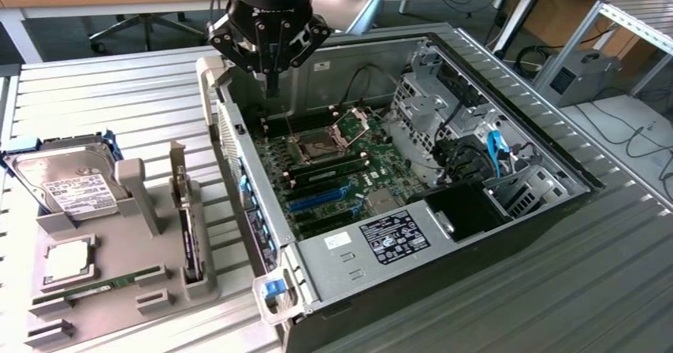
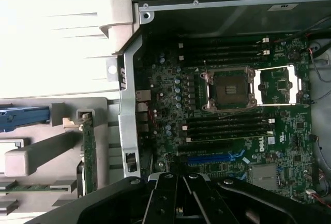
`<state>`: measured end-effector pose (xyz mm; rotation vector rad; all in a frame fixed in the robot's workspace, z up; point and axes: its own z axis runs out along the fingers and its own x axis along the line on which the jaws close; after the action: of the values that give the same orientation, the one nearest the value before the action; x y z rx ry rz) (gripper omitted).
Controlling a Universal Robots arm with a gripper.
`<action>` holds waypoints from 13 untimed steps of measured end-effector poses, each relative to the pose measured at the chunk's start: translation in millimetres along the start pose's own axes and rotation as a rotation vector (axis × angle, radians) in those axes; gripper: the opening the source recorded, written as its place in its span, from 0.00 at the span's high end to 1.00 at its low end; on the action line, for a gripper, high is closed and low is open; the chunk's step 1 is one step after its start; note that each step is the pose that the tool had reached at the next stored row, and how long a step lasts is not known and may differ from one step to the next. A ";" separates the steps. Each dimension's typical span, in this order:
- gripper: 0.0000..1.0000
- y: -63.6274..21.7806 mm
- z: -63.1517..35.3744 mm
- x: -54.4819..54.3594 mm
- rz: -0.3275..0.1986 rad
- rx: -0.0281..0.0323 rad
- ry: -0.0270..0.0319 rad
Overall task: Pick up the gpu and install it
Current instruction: 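Reach for the gpu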
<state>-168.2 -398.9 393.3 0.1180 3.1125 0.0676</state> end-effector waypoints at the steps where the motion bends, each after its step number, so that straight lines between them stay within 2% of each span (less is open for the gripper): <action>1: 0.89 0.0 0.0 0.3 0.000 0.0000 0.0000; 13: 0.89 -0.3 -0.1 4.0 0.000 -0.0001 0.0000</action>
<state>-172.2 -398.9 393.3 0.1180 3.1125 0.0677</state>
